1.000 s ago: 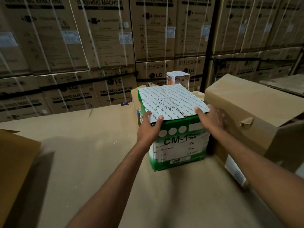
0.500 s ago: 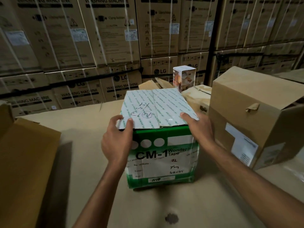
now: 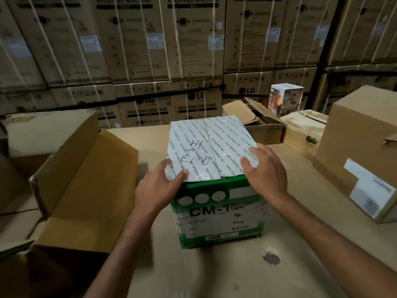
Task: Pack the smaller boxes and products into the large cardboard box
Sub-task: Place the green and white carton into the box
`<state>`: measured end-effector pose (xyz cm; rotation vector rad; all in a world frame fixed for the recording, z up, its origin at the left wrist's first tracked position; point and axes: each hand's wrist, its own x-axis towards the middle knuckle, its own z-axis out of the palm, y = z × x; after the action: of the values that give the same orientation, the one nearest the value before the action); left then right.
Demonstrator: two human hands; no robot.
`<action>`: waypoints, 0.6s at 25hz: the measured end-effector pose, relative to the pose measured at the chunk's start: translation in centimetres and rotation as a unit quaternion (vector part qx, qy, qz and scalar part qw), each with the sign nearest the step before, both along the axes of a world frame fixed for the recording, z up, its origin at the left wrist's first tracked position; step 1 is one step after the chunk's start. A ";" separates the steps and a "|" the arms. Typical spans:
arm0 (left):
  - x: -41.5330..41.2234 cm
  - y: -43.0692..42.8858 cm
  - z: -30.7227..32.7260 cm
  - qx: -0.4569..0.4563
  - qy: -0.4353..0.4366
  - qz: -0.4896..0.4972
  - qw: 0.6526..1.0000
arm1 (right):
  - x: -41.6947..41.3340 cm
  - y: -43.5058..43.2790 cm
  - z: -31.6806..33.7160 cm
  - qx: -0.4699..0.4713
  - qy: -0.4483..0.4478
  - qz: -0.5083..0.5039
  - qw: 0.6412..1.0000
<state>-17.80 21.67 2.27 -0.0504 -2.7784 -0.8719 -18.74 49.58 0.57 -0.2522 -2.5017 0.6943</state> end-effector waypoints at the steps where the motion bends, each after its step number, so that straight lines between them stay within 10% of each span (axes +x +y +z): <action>1: 0.1 0.0 0.1 -0.029 -0.006 -0.011 1.000 | 0.1 -0.1 0.2 0.023 -0.008 0.009 1.000; 15: -0.6 3.7 3.5 -0.270 0.088 -0.112 0.952 | -0.6 1.7 3.6 0.211 -0.128 0.227 0.942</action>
<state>-18.43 25.35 5.76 -0.5160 -2.7825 -0.1094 -19.30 51.23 4.20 0.4296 -2.9145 0.2807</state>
